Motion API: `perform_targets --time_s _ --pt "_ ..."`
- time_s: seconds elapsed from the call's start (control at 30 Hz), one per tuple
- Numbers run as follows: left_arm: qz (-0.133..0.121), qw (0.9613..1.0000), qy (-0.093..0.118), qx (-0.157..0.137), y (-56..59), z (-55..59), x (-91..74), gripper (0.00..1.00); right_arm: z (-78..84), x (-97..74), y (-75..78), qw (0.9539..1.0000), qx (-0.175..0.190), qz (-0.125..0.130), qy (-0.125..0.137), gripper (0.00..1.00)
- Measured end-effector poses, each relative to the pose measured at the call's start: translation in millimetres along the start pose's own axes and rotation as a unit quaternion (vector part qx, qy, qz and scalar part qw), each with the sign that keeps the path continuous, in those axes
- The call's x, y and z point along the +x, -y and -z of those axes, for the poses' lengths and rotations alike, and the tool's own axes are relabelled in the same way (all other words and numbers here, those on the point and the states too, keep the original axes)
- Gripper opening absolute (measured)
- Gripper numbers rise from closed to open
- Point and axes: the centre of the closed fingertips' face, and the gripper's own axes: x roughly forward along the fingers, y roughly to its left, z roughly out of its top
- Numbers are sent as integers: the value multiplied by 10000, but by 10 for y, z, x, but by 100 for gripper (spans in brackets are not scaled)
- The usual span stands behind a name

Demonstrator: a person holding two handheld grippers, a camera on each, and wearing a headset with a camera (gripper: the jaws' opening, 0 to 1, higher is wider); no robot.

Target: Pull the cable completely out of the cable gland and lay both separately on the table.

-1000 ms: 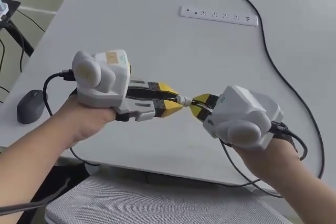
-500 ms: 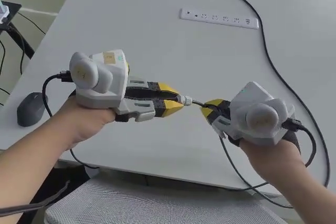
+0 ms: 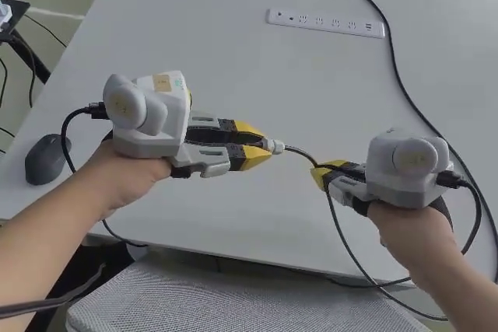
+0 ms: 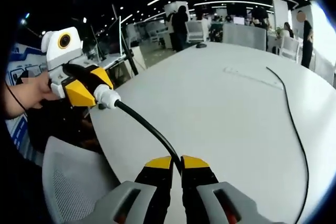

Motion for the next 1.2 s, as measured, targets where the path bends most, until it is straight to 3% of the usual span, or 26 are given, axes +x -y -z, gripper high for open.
perform_targets --time_s 0.3,0.5,0.67,0.7,0.8,0.87,0.97,1.1,1.2 --pt "-22 10000 -12 -5 -21 -2 -2 15 -2 2 -8 9999 -130 -28 -3 1" --pt "-46 10000 -3 -34 -37 -4 -3 15 6 -2 -21 9988 -494 -22 -15 2" --pt "-28 10000 -18 -82 -33 -1 -2 15 -28 -13 -43 9975 -711 -17 14 11" --pt "-31 10000 -18 -76 -36 -1 -5 15 -60 -24 -59 9960 -895 -10 49 13" --pt "-25 10000 -27 -88 -37 2 -9 15 -143 -56 -168 9939 -1083 -139 140 16" --pt "-16 10000 -36 -88 -36 6 -12 15 -294 -96 -258 9884 -1450 -181 404 15" --pt "-11 9999 -45 -95 -33 13 -16 15 -400 -127 -427 9780 -2013 -297 461 16" --pt "-13 9999 -48 -102 -28 19 -21 15 -436 -52 -593 9582 -2806 -387 409 17" --pt "-8 9999 -48 -101 -21 19 -19 15 -416 25 -656 9535 -2962 -443 353 16"
